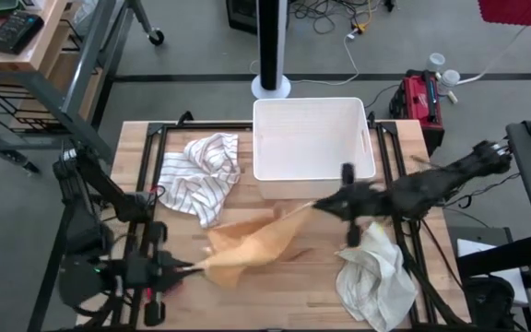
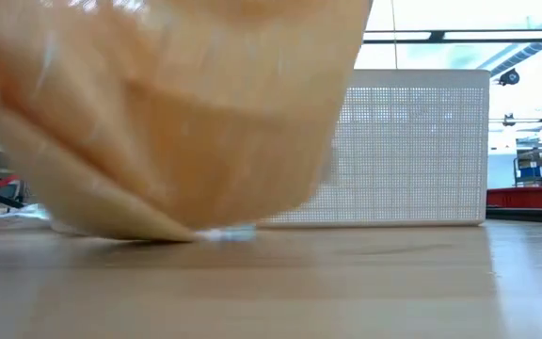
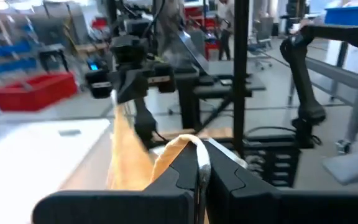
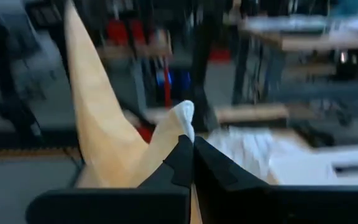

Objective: Fold towel
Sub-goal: Fold the yellow towel

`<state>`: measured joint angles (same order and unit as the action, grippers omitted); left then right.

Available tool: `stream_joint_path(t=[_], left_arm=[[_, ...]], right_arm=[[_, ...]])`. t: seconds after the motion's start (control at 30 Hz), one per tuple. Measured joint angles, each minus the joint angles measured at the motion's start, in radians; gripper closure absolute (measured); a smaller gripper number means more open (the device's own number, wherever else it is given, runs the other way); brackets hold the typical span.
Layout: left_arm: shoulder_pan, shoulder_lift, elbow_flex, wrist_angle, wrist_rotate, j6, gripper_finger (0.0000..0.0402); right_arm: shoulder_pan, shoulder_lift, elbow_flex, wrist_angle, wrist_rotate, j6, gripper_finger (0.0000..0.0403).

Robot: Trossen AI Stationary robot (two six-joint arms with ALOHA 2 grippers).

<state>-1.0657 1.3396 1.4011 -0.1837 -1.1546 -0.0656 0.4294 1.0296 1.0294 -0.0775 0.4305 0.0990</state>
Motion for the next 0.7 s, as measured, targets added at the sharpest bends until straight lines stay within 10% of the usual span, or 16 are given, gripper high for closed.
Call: stream_joint_path(t=[0.7], left_arm=[[-0.04,-0.002,0.439,-0.312,-0.354,0.253,0.0401]], right_arm=[[0.114,-0.139,0.275,-0.01,0.052,-0.346,0.0403]])
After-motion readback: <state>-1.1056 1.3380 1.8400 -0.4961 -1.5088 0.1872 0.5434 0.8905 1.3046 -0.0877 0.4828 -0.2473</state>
